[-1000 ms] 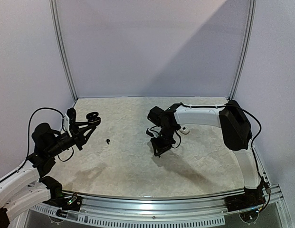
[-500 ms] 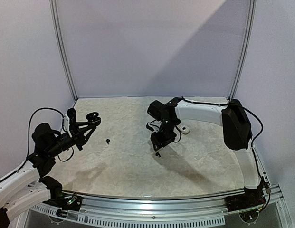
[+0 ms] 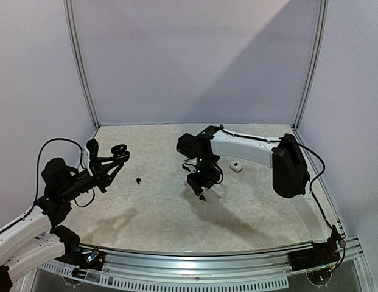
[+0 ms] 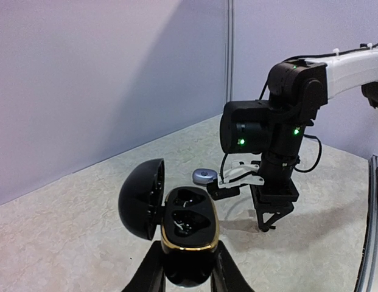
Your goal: Insert the wireless bluetooth earbuds into the charging case
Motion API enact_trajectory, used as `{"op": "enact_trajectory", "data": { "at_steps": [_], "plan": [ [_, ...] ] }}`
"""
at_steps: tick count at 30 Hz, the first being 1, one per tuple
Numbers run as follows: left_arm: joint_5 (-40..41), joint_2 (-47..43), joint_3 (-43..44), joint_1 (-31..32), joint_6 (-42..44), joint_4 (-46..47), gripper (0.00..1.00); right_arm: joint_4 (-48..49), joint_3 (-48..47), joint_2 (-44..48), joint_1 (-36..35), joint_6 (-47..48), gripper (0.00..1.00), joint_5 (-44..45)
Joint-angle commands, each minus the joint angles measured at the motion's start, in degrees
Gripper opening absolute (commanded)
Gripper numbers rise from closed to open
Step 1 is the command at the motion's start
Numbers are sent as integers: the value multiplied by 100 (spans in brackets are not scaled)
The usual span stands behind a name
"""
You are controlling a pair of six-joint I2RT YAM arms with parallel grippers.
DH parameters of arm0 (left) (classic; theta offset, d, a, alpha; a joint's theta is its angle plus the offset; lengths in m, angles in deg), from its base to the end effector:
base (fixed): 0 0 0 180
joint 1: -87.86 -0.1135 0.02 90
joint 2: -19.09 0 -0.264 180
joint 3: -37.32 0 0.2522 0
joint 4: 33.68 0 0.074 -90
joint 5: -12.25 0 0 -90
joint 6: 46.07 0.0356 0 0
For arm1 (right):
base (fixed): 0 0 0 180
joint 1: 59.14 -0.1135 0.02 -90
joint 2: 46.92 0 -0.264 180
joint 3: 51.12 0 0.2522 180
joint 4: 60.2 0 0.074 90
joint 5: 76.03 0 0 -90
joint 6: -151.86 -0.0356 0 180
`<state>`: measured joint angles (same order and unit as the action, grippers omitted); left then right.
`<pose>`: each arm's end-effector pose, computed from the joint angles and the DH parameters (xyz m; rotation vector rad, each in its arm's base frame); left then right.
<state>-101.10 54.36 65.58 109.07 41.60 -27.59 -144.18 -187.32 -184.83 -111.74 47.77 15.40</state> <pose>0.1454 -0.0716 0.2334 0.5798 1.5156 -0.6409 0.2900 0.3778 0.1737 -1.0094 2.8939 0.0314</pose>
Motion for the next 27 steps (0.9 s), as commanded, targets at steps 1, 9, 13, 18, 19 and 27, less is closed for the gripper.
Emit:
{"op": "enact_trajectory", "data": {
  "at_steps": [1,9,13,18,19,27],
  "plan": [
    [-55,-9,-77,16,70,71,0,-356,-306,-294,-103,65,56,-69],
    [-64,-13,-79,16,75,75,0,-489,-379,-501,-165,215,43,-32],
    [-68,-6,-79,16,83,67,0,-592,-480,-608,-251,319,39,83],
    [-82,-2,-88,19,84,69,0,-569,-526,-663,-318,397,35,103],
    [-82,-2,-88,15,85,63,0,-560,-535,-673,-313,406,35,102],
    [-82,17,-88,15,92,62,0,-485,-575,-755,-320,473,32,162]
  ]
}}
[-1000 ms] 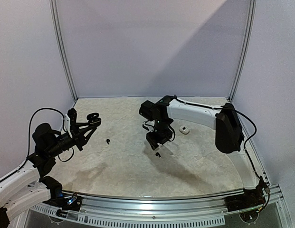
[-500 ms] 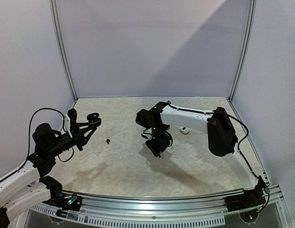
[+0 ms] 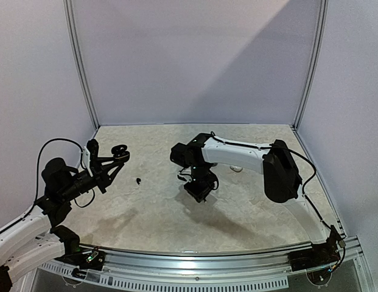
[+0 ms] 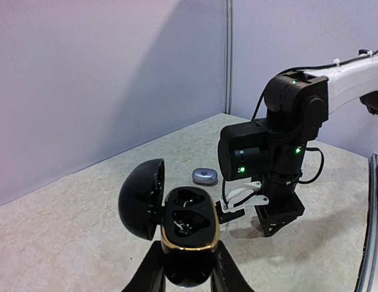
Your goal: Insert the wireless bluetooth earbuds into the charging case
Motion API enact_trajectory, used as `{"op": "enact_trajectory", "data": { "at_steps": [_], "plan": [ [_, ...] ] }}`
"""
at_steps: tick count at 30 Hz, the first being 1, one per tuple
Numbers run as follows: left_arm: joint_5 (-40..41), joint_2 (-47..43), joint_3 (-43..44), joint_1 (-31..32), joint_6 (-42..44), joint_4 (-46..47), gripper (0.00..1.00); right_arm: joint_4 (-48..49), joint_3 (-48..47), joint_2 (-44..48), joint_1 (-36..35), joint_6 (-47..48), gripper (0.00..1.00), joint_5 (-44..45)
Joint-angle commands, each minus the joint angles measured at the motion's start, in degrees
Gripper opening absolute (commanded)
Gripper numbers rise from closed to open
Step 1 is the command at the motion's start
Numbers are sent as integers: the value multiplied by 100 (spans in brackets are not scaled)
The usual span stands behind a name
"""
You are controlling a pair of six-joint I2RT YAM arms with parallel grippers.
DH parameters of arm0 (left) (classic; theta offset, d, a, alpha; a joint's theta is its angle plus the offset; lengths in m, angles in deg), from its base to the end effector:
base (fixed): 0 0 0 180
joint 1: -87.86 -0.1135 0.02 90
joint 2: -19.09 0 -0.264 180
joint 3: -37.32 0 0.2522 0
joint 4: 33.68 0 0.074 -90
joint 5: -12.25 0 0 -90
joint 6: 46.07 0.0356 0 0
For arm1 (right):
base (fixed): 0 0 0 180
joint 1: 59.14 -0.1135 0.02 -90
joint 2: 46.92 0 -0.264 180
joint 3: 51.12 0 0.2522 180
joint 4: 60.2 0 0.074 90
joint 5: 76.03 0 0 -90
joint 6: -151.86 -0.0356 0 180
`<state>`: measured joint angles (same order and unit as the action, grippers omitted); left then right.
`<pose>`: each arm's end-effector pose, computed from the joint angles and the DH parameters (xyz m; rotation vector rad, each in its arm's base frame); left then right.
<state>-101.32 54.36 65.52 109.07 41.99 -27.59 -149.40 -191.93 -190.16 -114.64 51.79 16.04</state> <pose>0.1453 -0.0716 0.2331 0.5878 1.5133 -0.6387 0.2731 0.3951 0.1513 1.2119 -2.8928 0.0718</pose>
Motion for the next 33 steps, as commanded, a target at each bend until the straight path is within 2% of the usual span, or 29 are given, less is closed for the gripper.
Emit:
{"op": "enact_trajectory", "data": {
  "at_steps": [1,9,13,19,23,28,30,33],
  "plan": [
    [-60,28,-82,20,45,62,0,27,-110,-233,-24,80,32,104],
    [-67,42,-81,15,37,62,0,75,-178,-310,-24,119,20,225],
    [-91,35,-81,15,61,62,0,124,-239,-284,-26,151,0,281],
    [-107,-68,-68,19,114,130,0,349,-730,-1,-17,442,0,431],
    [-121,-220,-64,28,159,189,0,1800,-729,841,-13,816,0,234],
    [-75,-419,-81,25,336,244,0,5189,874,2400,-25,945,0,-1092],
    [-60,-464,-81,27,377,267,0,6371,1296,2715,-39,945,0,-1490],
    [-152,-504,-90,28,483,306,0,7546,1473,2782,-122,862,0,-1978]
  ]
}}
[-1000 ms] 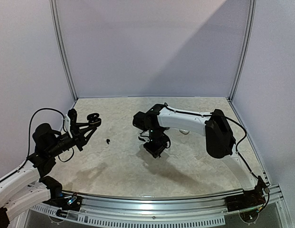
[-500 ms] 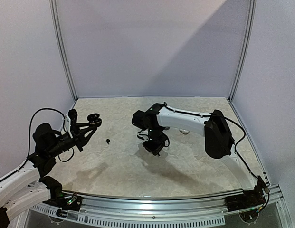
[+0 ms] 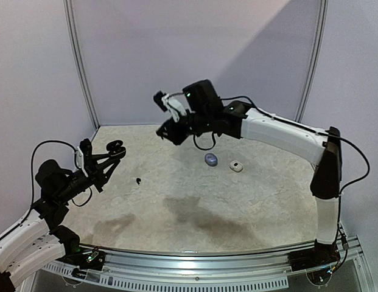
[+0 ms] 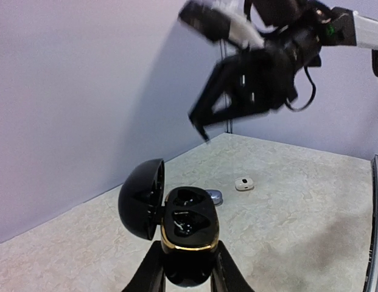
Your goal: Insert the wireless bluetooth earbuds into the charging case
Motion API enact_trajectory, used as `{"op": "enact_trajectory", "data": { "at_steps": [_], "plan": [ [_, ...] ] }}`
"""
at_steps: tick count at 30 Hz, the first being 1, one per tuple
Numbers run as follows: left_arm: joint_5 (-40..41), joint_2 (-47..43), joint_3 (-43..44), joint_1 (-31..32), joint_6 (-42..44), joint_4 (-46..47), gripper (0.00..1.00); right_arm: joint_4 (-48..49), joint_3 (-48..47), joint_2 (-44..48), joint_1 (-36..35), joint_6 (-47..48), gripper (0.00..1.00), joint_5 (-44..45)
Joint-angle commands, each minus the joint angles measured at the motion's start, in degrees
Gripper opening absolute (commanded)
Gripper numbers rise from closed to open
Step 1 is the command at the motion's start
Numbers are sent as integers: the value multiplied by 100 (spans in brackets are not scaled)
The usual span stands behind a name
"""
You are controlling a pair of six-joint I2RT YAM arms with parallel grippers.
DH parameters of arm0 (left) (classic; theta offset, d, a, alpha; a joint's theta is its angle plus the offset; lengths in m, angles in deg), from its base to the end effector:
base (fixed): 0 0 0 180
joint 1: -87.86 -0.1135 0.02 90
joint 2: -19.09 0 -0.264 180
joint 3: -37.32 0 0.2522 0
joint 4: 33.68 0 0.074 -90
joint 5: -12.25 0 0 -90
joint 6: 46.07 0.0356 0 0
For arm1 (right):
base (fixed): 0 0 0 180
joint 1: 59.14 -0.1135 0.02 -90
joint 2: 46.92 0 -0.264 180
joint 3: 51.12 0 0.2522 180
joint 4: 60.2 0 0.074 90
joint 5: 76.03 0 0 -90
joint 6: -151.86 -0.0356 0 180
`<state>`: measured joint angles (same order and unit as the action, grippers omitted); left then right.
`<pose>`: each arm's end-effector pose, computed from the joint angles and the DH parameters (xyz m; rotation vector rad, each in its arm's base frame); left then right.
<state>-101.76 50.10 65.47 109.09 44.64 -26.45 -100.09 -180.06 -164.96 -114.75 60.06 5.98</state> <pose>0.1363 -0.0685 0.2450 0.6201 1.3995 -0.5990 0.2712 0.4049 0.3413 -1.0562 1.8851 0.7432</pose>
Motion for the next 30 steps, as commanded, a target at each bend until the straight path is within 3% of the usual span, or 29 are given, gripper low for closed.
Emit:
{"op": "enact_trajectory", "data": {
  "at_steps": [1,7,15,30],
  "plan": [
    [-140,-83,-86,22,218,209,0,2968,308,224,-154,17,0,-1149],
    [-167,-188,-77,22,202,338,0,4299,562,-29,-502,408,0,-2015],
    [-137,-206,-86,23,14,449,0,4740,862,-153,-707,1059,0,-2546],
    [-236,-229,-70,23,-52,414,0,4468,804,-513,-721,1583,0,-1828]
  ]
}}
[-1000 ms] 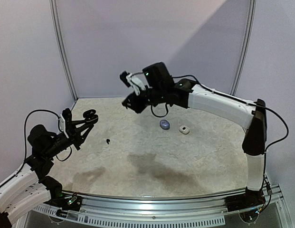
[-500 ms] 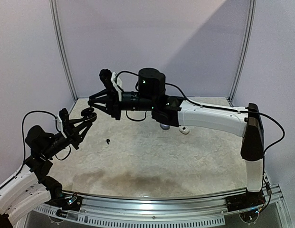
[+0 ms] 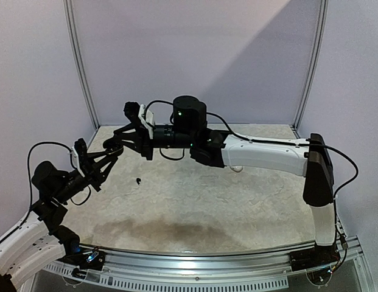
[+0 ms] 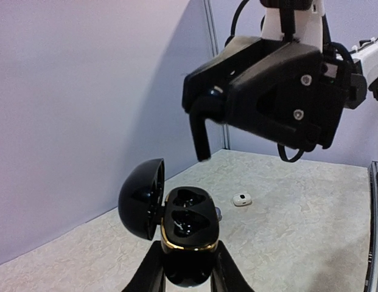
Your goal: Insert the wireless bluetooth earbuds into the charging case
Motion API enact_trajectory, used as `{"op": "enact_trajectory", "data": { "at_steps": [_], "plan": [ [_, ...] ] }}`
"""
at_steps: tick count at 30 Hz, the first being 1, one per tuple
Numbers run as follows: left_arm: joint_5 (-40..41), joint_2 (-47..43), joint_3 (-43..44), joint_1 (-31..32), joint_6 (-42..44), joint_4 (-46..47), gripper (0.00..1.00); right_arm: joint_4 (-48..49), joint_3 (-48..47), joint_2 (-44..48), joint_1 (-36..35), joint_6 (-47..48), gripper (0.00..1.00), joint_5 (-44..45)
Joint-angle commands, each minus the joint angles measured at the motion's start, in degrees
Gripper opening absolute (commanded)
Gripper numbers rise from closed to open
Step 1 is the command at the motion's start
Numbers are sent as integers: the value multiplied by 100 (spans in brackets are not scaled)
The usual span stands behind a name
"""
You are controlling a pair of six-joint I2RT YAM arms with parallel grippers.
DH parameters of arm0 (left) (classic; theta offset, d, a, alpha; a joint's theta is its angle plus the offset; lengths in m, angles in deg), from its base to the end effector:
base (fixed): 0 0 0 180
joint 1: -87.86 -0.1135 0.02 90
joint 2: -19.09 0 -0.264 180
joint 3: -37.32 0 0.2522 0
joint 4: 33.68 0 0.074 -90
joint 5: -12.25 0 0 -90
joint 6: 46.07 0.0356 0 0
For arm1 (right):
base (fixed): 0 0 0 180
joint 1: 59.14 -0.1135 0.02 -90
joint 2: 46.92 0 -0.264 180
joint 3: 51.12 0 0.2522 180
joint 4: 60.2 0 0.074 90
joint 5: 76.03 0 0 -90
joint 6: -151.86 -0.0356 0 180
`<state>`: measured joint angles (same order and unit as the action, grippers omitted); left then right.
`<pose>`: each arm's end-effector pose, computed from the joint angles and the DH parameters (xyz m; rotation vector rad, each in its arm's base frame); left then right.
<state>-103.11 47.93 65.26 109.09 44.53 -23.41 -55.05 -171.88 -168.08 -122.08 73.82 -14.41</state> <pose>0.1303 -0.0670 0.2542 0.6308 1.3068 -0.6064 0.2187 0.4652 0.3464 -1.2719 0.9650 1.0712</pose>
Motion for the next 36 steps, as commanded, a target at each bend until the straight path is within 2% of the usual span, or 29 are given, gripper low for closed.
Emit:
{"op": "enact_trajectory", "data": {
  "at_steps": [1,16,36],
  "plan": [
    [-100,-26,-47,26,-45,108,0,-49,-7,-209,13,221,0,230],
    [-134,-38,-20,28,-201,68,0,-100,181,-124,16,676,0,732],
    [194,-5,28,22,-474,103,0,303,506,26,21,450,0,276]
  ]
}}
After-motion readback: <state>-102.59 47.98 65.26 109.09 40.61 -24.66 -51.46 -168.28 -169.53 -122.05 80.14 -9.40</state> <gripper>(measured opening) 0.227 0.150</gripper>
